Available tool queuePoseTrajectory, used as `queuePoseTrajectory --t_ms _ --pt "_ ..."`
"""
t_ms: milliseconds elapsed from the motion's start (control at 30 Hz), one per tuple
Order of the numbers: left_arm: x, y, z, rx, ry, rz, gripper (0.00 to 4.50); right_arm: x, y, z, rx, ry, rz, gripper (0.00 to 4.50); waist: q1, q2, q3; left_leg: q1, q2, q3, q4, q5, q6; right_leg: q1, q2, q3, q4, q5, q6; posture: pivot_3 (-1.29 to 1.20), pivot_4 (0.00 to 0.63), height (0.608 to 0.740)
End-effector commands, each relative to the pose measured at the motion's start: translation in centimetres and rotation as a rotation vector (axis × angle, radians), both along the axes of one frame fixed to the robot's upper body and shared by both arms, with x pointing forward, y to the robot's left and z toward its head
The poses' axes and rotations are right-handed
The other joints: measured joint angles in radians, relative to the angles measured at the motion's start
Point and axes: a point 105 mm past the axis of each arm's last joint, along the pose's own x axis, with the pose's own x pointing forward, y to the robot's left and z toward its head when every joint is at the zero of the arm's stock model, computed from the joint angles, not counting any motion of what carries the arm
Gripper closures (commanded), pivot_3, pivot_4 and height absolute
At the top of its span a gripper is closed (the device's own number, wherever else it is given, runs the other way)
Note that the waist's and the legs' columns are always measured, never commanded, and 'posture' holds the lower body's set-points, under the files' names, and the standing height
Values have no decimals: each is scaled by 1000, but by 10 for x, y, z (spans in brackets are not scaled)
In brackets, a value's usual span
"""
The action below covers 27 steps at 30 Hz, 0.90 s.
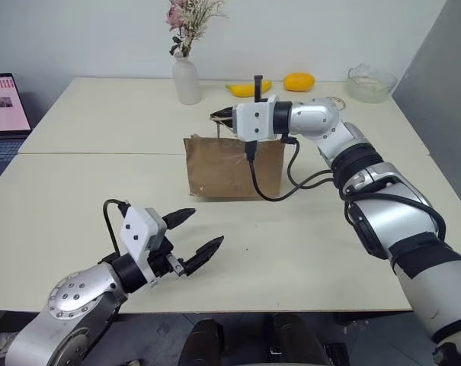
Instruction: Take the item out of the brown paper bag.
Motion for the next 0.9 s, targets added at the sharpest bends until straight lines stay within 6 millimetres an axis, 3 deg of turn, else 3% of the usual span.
queuePoseTrajectory --t_ms 33,200,300,467,600,800,900 --pt "-3 -7 8 -4 -55 -20 0 -1 5 20 16 -71 2 4446 0 0 0 0 0 0 0 0 0 0 0 0 0 0 0 0 150 740" --pt "-1 -10 8 -5 -60 -34 0 3 2 4 -55 -71 -27 4446 0 0 0 1 0 0 0 0 0 0 0 0 1 0 0 0 150 740" --pt "0 -11 8 -5 -62 -38 0 0 1 1 -79 -70 -5 3917 0 0 0 2 0 0 0 0 0 1 0 0 1 0 0 0 150 740" --pt "2 -14 9 -4 -67 -48 0 -1 -5 2 -104 -66 4 2162 0 0 0 3 0 0 0 0 0 2 0 0 2 0 0 0 150 740" --pt "2 -16 9 -8 -65 -64 0 -1 -25 8 -102 37 -2 812 0 0 0 4 0 0 0 0 0 2 0 0 2 0 0 0 150 740" --pt "6 -15 8 -2 -61 -86 0 -17 -73 44 95 311 -5 812 5 0 0 3 0 -1 0 0 0 3 -1 -1 1 0 0 0 150 740" --pt "8 -14 9 -1 -65 -88 0 -38 -96 47 199 447 -23 812 9 0 0 3 0 -1 0 0 0 3 -1 -1 1 0 0 0 150 740"
